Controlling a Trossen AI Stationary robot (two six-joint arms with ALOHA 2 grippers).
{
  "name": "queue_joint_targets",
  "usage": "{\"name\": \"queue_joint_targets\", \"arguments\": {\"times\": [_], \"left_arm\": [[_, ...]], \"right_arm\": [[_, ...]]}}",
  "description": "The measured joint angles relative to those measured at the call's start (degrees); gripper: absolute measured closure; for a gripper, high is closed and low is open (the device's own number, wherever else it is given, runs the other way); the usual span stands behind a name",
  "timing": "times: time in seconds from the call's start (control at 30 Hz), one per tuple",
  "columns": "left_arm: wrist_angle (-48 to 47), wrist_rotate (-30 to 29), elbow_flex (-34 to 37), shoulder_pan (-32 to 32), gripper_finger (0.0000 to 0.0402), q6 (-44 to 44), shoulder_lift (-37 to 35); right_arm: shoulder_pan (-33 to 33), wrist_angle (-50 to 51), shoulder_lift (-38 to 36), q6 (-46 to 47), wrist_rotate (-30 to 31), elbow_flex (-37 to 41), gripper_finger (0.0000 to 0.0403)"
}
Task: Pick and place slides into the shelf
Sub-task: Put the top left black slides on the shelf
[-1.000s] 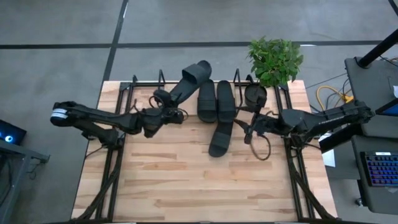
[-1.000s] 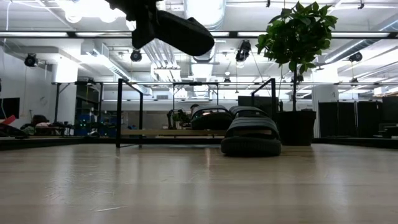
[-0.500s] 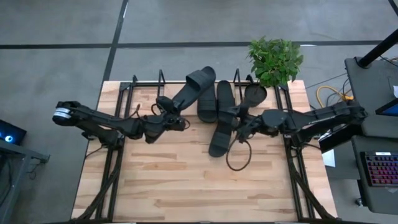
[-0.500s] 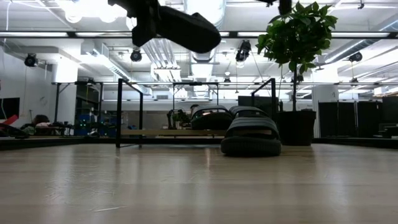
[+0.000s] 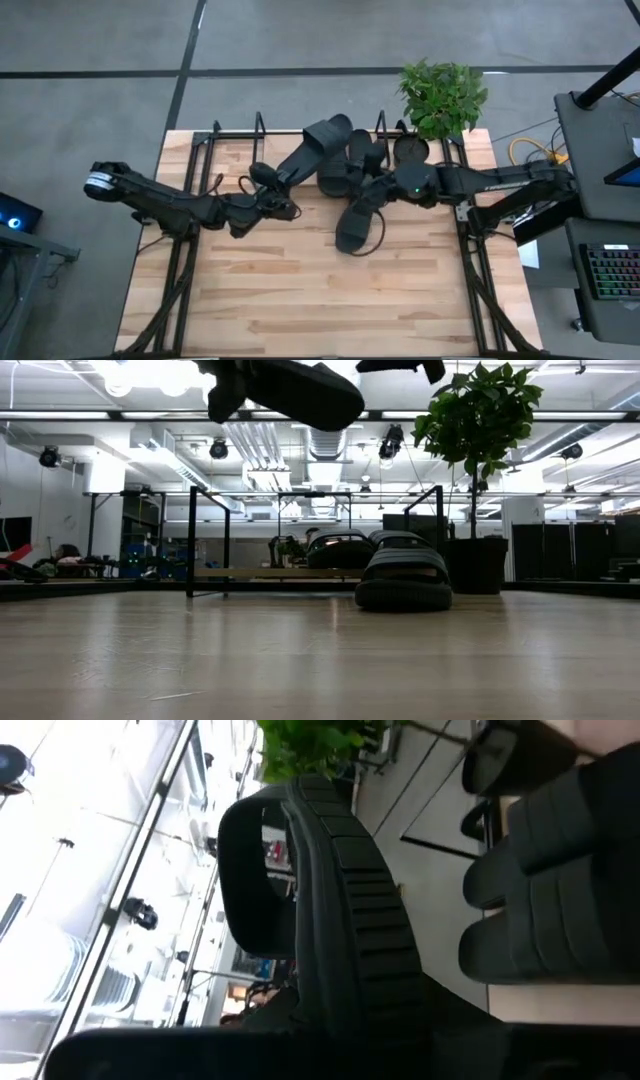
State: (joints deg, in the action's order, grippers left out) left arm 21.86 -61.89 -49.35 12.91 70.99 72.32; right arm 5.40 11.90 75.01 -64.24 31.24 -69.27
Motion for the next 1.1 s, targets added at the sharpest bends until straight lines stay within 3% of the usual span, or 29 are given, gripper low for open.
{"name": "queue_joint_targets", "arguments": {"times": [0.2,0.9,1.1], "left_arm": [[-0.3,-0.1,0.2,3.0,0.0368,0.0,-1.8],[0.2,3.0,0.2,6.7,0.0368,-0.1,-2.7],[0.2,2.9,0.2,7.4,0.0368,-0.1,-3.0]], "right_arm": [[-1.4,-0.4,-3.0,-2.0,-0.2,1.0,0.0211],[-5.0,-3.5,-1.8,-6.3,-1.8,2.1,0.0212],[-5.0,-5.8,-1.8,-5.6,-1.6,2.1,0.0254]]}}
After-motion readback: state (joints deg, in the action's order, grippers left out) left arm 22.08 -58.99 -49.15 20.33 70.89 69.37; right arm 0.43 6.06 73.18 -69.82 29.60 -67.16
